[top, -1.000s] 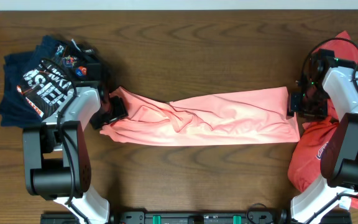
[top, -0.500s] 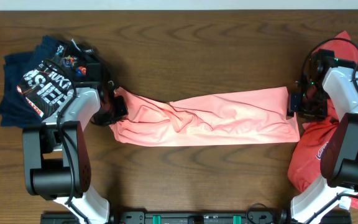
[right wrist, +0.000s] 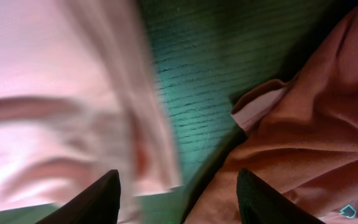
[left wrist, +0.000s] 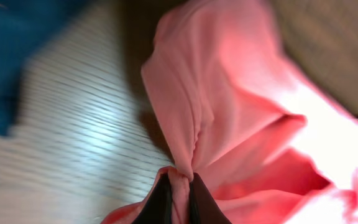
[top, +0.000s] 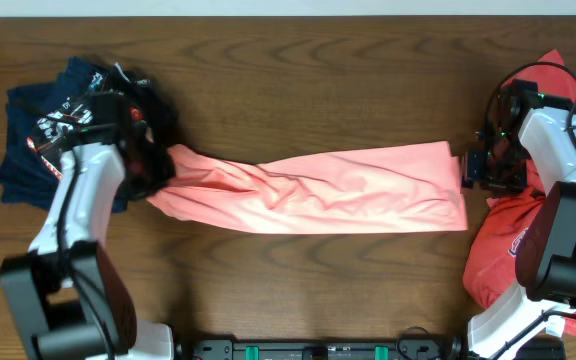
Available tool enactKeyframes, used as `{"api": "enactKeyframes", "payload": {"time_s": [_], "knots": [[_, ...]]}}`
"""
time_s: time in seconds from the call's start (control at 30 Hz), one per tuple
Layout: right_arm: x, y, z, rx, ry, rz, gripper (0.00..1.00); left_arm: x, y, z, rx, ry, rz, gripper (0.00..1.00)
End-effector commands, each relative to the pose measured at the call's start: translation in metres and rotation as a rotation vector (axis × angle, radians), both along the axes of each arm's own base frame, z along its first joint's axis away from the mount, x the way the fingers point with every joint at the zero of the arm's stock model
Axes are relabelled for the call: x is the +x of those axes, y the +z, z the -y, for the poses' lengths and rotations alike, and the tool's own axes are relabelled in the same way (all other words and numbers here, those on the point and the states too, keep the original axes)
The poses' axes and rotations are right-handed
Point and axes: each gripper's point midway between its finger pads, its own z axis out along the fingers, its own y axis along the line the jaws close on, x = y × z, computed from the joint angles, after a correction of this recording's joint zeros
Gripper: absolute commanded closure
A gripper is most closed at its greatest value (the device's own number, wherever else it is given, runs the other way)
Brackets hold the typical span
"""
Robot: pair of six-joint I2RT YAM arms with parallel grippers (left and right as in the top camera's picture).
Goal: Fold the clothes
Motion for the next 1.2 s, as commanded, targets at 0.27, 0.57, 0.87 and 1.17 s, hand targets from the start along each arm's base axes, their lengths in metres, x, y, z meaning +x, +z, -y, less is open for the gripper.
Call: {"api": "enactKeyframes", "payload": {"time_s": [0.27, 0.57, 0.87, 1.17], "knots": [[-0.002, -0.002, 0.002, 0.003, 0.009, -0.007, 0.42, 0.006, 0.035, 0.024, -0.137, -0.045, 0.11, 0.94], [-0.001, -0.002, 0.002, 0.002, 0.009, -0.004, 0.41, 0.005, 0.077, 0.163, -0.386, -0.367, 0.23, 0.94], [-0.002, -0.002, 0.002, 0.003, 0.009, -0.005, 0.41, -0.025, 0.064, 0.281, -0.4, -0.588, 0.217, 0.94], [-0.002, -0.001, 0.001, 0.004, 0.009, -0.008, 0.41, -0.024, 0.031, 0.341, -0.381, -0.672, 0.259, 0.94]]}}
